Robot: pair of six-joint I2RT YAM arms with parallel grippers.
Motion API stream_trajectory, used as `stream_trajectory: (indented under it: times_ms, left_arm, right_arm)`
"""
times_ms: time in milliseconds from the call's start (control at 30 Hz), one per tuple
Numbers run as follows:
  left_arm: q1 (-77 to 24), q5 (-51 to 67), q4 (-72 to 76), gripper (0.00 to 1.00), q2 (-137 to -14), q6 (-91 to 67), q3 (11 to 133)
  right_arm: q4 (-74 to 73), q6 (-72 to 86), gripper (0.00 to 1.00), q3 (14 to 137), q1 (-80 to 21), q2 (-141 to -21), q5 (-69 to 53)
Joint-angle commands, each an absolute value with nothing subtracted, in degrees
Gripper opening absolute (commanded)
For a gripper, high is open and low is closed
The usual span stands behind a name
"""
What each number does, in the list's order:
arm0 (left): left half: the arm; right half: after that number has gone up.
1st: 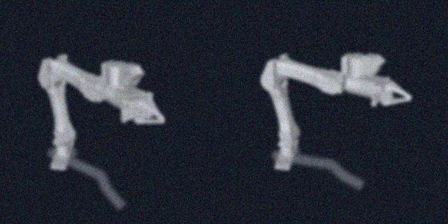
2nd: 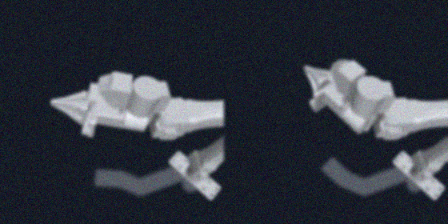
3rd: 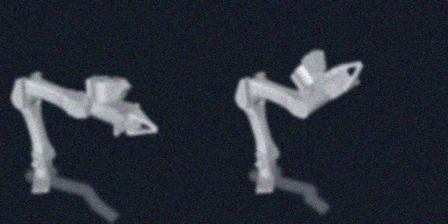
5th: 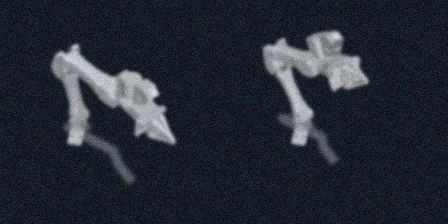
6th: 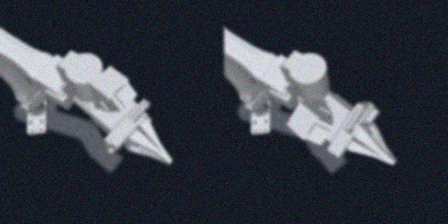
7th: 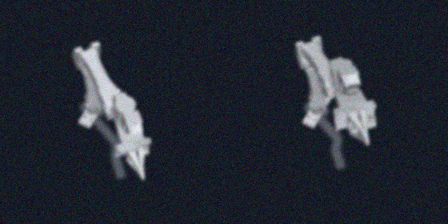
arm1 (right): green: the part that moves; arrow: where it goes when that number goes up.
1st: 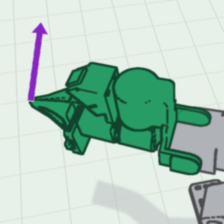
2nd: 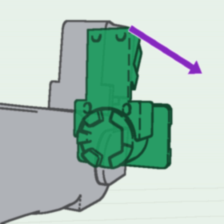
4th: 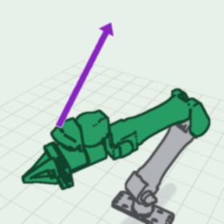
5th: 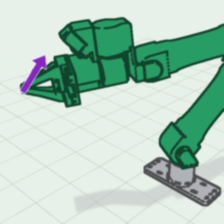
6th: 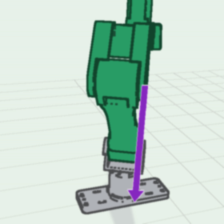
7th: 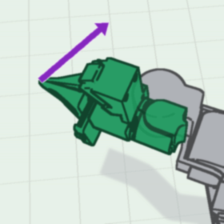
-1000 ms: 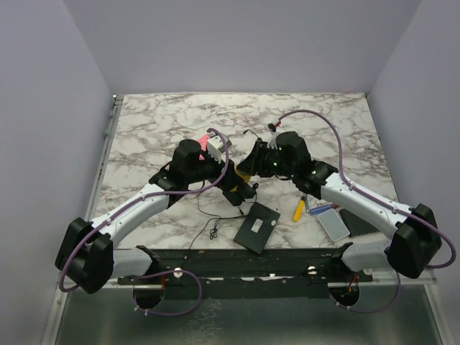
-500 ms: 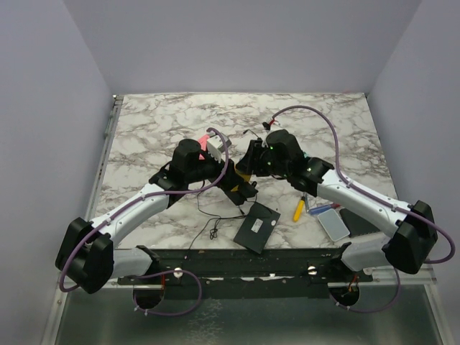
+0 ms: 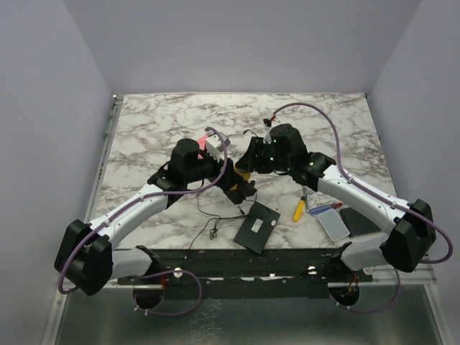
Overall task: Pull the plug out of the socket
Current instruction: Remove the plug from the socket.
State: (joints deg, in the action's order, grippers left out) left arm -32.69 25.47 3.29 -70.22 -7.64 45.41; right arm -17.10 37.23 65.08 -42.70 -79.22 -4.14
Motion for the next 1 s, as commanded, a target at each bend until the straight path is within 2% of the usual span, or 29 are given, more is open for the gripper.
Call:
stream_trajectory:
  times_ms: [0,133,300,467,700,833,967]
  left_arm:
    - [-31.2,18.2,2.1,0.00,-69.3,-5.0,45.3]
    - [-31.5,17.4,1.6,0.00,-68.9,-4.1,45.2]
    - [-31.7,16.5,1.2,0.00,-68.6,-3.8,45.2]
    - [-31.9,16.6,1.2,0.00,-68.8,-3.8,45.3]
    - [-31.9,16.1,1.2,0.00,-69.0,-3.7,45.3]
    - [-31.9,12.0,0.1,0.00,-69.9,-4.0,46.0]
    - [-32.0,13.2,0.1,0.00,-69.7,-4.3,45.9]
  right_arm:
    - [-16.1,39.6,0.00,68.1,-41.6,-79.4,-13.6]
    - [-18.3,39.3,0.00,69.0,-40.8,-81.1,-15.4]
    - [-11.7,43.0,0.00,64.5,-37.7,-79.8,-24.3]
    - [-8.7,44.9,0.00,62.9,-36.1,-79.5,-27.6]
    - [-10.0,43.2,0.00,63.2,-36.0,-79.5,-24.9]
    - [-13.1,42.5,0.00,64.1,-36.2,-78.5,-19.8]
    - [-16.7,41.4,0.00,65.1,-37.9,-77.0,-11.1]
